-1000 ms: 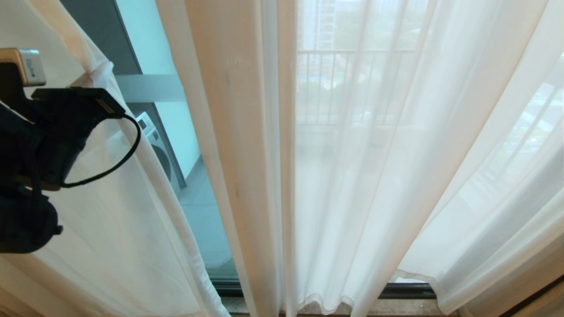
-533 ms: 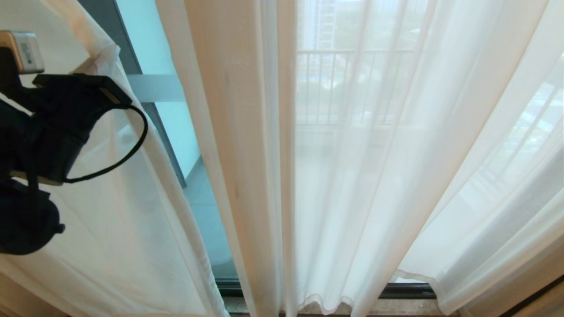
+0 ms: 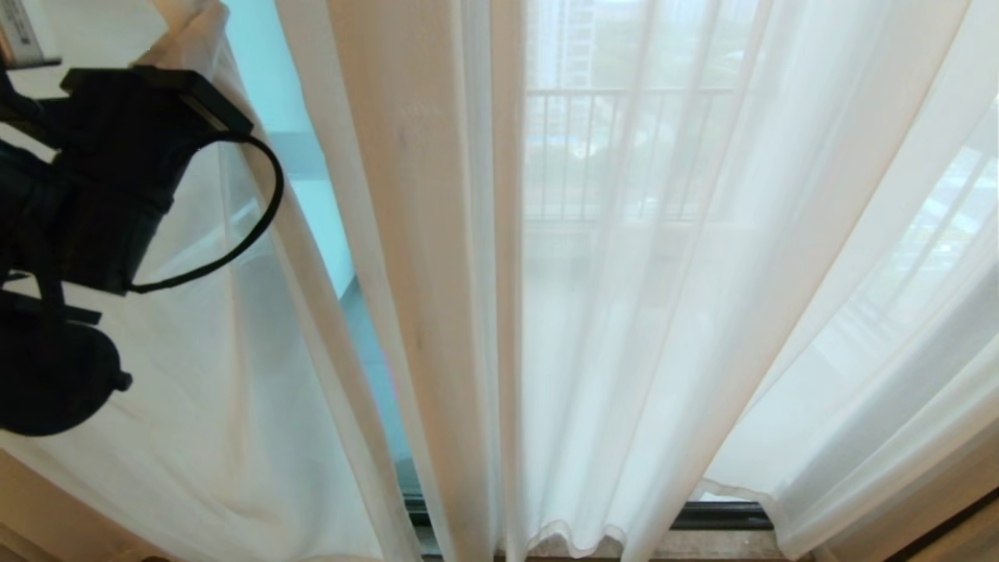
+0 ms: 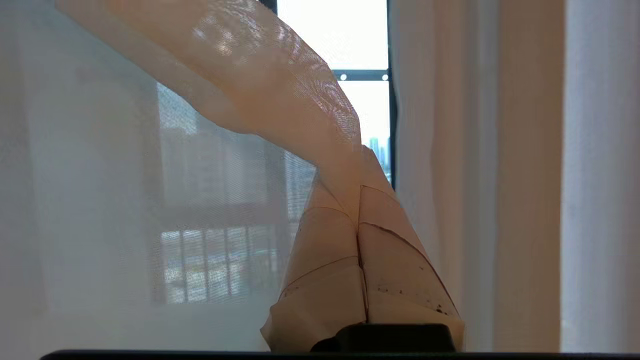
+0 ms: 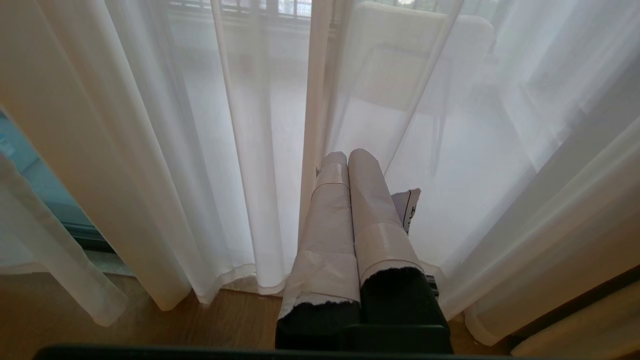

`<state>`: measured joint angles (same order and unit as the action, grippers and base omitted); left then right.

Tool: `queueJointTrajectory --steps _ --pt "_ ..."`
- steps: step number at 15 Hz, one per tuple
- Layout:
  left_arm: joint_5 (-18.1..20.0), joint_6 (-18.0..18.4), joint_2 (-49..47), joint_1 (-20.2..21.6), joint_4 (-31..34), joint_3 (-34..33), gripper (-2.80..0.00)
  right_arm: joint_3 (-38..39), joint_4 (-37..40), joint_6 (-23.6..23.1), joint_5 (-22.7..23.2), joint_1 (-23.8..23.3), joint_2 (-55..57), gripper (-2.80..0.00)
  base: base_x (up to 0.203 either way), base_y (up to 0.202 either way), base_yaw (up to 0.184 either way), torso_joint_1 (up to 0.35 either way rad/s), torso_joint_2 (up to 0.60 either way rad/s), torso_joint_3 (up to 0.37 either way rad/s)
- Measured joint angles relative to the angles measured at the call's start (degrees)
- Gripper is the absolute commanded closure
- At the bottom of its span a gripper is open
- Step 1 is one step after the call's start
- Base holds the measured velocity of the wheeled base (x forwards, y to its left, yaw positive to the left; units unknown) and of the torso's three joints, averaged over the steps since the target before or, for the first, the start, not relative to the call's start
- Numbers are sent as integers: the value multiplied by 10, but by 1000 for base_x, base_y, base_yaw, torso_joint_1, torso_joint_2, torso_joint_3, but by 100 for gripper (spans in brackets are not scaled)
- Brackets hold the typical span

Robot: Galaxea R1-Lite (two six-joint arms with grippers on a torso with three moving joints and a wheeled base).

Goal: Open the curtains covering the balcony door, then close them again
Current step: Close the inner curtains on both sides

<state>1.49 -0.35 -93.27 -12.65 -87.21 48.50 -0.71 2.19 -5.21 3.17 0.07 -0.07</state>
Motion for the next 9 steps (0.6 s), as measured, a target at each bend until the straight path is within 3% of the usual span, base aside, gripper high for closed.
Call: queueJointTrajectory --steps 9 --pt "-14 5 -32 -125 84 132 0 0 0 0 0 0 0 0 0 0 0 0 0 0"
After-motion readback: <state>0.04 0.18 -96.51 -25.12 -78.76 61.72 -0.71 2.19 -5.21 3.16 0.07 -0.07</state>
